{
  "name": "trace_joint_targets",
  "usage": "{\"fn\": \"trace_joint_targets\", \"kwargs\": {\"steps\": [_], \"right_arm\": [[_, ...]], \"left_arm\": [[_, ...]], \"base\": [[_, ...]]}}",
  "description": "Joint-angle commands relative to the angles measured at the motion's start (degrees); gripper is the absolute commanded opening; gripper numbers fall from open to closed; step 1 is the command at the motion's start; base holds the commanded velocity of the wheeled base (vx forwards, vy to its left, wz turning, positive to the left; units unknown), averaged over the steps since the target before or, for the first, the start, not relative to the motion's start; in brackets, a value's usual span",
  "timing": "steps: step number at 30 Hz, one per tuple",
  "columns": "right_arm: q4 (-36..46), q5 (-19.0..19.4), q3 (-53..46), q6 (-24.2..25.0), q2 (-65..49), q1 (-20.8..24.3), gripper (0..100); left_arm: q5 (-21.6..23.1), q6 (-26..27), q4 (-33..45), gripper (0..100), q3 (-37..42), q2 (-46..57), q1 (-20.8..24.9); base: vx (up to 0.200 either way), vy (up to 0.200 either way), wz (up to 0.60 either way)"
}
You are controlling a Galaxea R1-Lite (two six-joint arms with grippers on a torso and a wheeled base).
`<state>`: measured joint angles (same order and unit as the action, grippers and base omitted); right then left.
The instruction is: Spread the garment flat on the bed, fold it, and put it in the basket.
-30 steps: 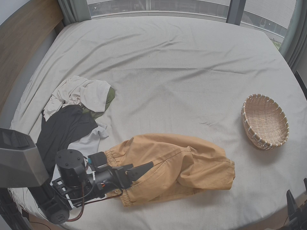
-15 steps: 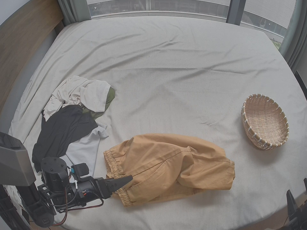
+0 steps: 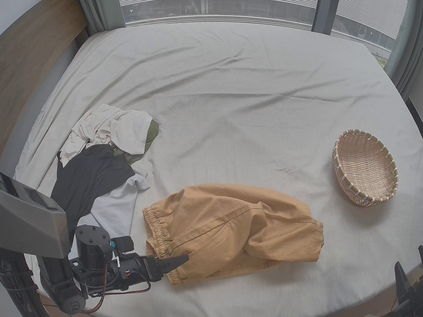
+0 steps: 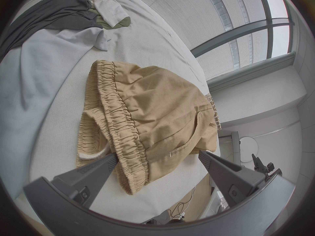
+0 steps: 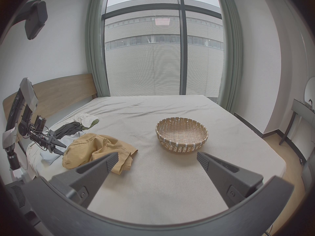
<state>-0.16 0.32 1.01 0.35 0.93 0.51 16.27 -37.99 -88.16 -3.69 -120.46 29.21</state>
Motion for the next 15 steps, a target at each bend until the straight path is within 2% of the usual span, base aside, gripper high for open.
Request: {"fn": "trace_joint_targets", "kwargs": {"steps": [1,8,15], "right_arm": [[-0.02,0.03,-1.01,0.0,-0.66,0.1,100],[-0.02,0.03,-1.01,0.0,-0.66,0.02,100],[-0.02,0.03,-1.01,0.0,-0.66,0.02,100]], "left_arm": [[-0.1,-0.16,0.01,100,-1.05,-1.27,1.11],[-0.37,-2.36,-0.08,100,-4.04,1.36,1.2],[-0.72,-4.2,0.18,100,-9.93,6.64,-3.11]], "base": [[0.0,0.0,0.0],[0.0,0.0,0.0],[0.0,0.0,0.0]]}}
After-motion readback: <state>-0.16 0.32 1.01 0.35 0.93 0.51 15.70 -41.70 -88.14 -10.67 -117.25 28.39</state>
